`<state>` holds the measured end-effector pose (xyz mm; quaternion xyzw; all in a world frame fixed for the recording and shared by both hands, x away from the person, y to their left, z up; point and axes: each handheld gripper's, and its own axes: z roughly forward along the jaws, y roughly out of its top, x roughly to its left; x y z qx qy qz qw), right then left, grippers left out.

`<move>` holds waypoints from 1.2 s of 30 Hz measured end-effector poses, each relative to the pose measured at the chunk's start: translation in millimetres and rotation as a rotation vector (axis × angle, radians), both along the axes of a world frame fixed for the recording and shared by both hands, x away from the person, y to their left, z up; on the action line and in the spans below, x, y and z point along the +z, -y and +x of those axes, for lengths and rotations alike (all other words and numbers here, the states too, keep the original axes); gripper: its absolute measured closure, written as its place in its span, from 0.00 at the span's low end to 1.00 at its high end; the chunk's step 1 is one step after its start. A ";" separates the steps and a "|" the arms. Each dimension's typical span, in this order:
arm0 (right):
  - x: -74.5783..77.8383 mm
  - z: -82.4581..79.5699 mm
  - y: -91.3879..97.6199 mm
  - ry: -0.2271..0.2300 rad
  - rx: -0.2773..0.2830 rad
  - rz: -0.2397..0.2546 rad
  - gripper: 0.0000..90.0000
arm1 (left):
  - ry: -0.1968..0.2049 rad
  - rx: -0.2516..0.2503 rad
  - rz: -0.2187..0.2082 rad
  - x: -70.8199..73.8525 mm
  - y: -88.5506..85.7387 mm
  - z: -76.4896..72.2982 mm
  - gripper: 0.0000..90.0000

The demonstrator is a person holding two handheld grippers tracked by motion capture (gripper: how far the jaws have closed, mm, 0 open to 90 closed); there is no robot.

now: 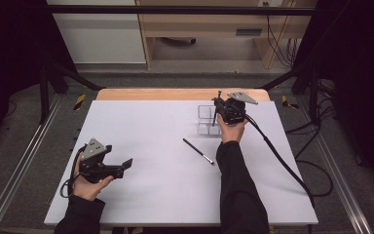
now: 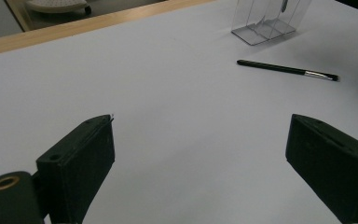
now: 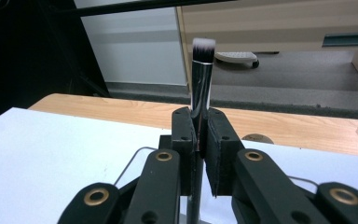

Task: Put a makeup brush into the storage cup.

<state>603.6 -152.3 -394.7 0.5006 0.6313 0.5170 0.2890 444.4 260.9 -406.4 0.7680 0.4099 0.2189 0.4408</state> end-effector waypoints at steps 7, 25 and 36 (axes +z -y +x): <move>-8.4 -0.4 -1.7 -0.017 0.003 -0.007 0.93 | 0.000 0.002 0.001 -0.1 0.0 0.0 0.08; -21.9 -8.4 -1.0 -0.068 0.018 -0.043 0.89 | -0.006 0.000 0.005 -1.7 1.6 0.6 0.08; -14.3 -28.3 6.9 -0.052 0.061 -0.027 0.64 | -0.008 0.000 0.007 -2.4 2.5 0.7 0.08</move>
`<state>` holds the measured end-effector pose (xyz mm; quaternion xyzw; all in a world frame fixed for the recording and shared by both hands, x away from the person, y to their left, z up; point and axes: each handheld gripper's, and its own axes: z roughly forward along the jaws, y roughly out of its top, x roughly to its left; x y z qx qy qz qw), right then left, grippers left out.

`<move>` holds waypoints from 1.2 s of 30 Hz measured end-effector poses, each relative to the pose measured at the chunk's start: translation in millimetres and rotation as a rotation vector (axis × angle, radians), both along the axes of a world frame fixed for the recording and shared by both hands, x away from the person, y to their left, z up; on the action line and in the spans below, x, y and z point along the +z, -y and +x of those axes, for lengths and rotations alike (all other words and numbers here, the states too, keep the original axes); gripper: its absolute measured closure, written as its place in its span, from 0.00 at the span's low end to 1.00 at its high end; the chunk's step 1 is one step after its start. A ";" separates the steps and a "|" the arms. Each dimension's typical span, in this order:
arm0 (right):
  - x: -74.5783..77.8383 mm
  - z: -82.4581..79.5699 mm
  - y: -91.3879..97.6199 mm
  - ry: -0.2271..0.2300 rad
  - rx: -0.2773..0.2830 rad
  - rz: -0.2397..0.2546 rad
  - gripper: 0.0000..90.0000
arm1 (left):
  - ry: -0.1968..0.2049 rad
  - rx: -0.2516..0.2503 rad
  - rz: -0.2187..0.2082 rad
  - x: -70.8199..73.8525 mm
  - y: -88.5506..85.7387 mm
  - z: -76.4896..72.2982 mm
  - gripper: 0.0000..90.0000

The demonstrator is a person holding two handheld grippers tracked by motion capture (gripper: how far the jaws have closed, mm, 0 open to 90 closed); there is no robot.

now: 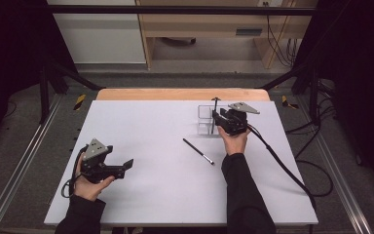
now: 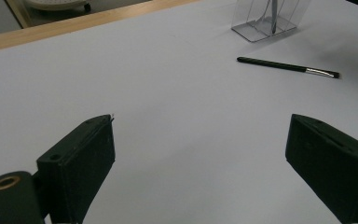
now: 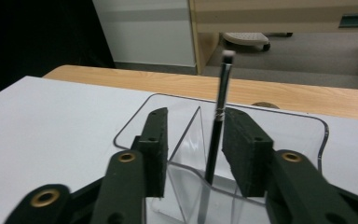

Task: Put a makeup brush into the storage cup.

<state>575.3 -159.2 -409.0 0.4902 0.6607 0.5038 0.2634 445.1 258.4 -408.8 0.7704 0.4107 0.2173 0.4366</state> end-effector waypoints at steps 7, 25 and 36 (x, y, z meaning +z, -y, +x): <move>13.4 -17.1 3.7 0.025 0.056 0.001 0.47 | 0.004 0.001 0.001 0.0 0.9 -0.4 0.08; 28.0 -66.8 11.1 0.029 0.146 -0.032 0.16 | 0.017 0.004 -0.015 1.6 0.3 -1.1 0.07; 27.3 -100.8 33.0 0.053 0.165 -0.009 0.11 | 0.024 0.003 -0.015 2.4 0.8 -2.1 0.07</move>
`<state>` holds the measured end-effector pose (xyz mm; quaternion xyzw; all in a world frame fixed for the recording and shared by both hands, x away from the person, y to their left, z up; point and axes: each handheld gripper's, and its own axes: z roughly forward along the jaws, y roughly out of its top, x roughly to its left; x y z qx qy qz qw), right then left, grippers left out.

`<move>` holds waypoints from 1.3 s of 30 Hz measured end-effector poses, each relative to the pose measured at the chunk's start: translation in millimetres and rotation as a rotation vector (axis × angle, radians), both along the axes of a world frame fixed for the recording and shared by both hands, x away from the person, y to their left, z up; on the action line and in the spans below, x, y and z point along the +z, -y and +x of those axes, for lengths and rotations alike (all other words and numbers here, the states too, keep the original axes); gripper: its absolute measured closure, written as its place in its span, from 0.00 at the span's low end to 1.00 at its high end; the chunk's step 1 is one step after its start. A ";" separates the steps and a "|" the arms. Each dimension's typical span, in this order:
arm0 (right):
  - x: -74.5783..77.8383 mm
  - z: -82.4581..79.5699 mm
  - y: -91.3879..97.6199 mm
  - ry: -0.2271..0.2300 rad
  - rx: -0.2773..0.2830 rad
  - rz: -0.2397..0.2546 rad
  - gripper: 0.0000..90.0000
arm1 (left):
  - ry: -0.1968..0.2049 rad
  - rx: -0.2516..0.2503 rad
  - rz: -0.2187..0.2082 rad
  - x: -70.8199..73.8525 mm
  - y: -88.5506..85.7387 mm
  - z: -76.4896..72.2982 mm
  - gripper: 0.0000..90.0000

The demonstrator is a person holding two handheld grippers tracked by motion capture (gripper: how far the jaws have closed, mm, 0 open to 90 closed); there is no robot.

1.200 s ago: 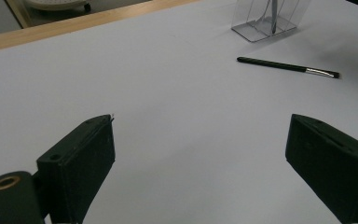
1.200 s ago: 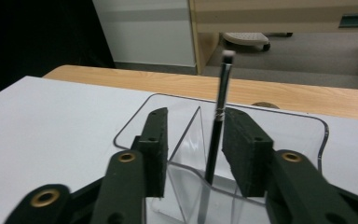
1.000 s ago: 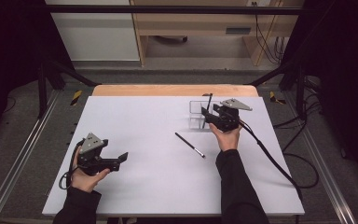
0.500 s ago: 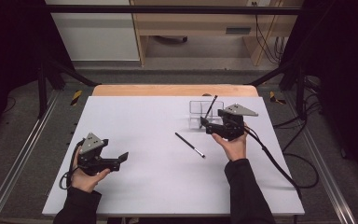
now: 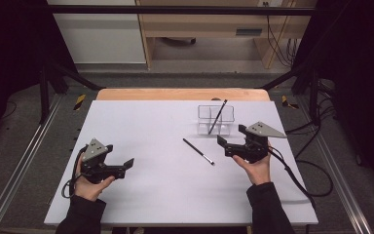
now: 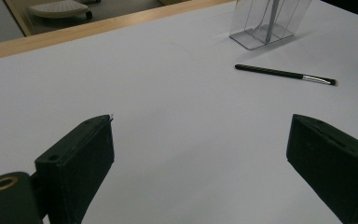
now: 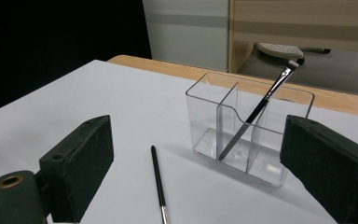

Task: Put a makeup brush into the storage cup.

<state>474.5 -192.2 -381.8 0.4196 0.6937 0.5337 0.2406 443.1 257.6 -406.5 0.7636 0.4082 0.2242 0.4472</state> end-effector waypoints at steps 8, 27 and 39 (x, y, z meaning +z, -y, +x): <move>-9.5 -18.6 13.5 -0.014 0.001 0.004 0.10 | 0.001 0.001 0.001 -0.2 0.5 -0.1 0.07; -14.7 -26.6 13.2 -0.043 0.001 -0.019 0.09 | 0.001 0.001 -0.002 -0.8 0.5 0.2 0.07; -4.0 -8.3 -16.7 -0.066 0.038 -0.081 0.12 | 0.000 0.005 -0.001 -1.0 -0.1 0.1 0.07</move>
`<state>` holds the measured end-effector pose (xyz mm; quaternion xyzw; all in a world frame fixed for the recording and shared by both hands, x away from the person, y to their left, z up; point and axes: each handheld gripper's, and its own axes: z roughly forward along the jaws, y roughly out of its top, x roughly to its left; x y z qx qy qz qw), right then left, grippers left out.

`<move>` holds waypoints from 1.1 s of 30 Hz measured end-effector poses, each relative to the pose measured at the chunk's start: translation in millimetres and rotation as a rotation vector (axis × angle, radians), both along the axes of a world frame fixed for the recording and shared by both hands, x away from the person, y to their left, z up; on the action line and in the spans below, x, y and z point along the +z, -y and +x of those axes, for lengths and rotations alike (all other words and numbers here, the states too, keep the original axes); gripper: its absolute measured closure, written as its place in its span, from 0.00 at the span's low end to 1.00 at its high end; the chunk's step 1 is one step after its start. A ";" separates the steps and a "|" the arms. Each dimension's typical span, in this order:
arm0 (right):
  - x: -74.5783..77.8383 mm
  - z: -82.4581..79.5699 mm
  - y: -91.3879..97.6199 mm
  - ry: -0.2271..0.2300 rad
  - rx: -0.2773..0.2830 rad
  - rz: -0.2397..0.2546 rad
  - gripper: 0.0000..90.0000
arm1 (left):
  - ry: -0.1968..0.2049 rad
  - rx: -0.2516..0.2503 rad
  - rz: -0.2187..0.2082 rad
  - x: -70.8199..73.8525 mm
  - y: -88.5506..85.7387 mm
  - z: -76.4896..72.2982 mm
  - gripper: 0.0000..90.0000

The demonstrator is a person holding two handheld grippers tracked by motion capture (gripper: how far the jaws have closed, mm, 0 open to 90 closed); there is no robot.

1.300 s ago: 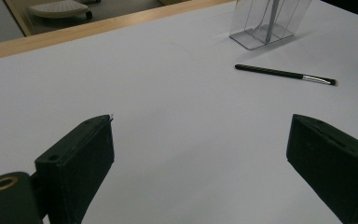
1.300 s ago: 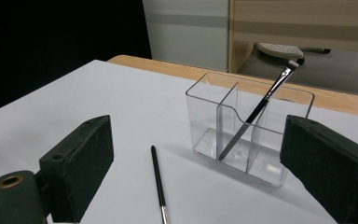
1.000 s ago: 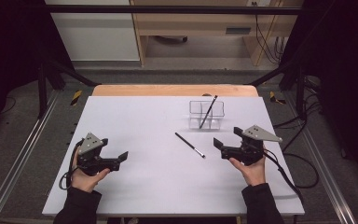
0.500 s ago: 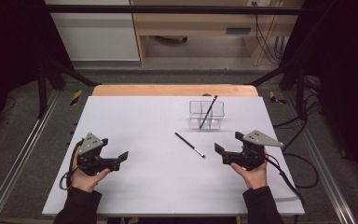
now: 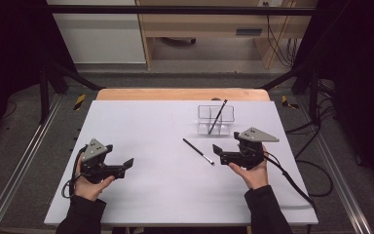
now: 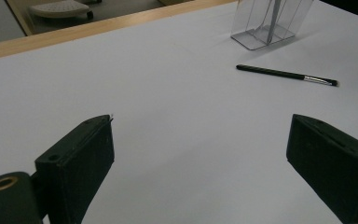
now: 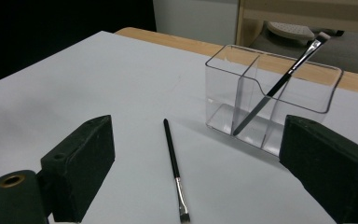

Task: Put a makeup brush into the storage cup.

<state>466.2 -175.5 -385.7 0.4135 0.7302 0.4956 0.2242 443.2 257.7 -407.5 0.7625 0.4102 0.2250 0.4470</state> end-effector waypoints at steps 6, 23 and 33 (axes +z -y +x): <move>-0.5 9.4 -15.8 -0.024 0.022 -0.021 0.14 | 0.003 -0.001 0.000 0.4 -0.1 -0.1 0.07; -21.5 30.9 -49.4 -0.114 0.063 -0.102 0.18 | 0.003 -0.013 0.002 0.2 1.9 -0.3 0.07; -35.5 41.5 -60.7 -0.163 0.063 -0.153 0.24 | 0.001 -0.020 0.006 -0.4 4.1 -0.6 0.07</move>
